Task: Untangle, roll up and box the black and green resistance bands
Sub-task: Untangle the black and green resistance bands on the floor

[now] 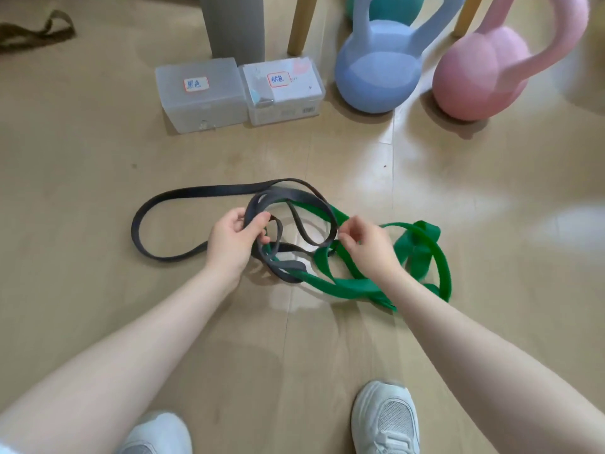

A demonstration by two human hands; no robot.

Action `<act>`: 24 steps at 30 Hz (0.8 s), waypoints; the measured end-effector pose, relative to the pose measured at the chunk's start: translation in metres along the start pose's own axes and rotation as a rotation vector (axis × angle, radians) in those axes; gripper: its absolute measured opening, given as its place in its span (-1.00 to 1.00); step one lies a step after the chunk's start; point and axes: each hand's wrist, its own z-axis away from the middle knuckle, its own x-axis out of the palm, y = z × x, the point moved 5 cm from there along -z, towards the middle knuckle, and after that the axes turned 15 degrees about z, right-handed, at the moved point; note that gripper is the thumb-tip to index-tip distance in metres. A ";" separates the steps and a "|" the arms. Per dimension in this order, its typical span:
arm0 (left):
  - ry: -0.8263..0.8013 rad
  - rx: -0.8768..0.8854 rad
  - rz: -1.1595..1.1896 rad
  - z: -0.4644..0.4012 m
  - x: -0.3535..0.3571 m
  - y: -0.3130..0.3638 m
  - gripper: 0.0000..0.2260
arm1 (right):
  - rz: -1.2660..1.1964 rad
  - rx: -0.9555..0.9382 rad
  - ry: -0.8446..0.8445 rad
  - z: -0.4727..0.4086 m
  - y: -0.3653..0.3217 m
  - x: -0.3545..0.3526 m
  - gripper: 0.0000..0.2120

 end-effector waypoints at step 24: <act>0.283 -0.326 0.003 -0.052 -0.052 0.012 -0.41 | 0.291 -0.221 -0.260 0.053 -0.012 0.062 -0.65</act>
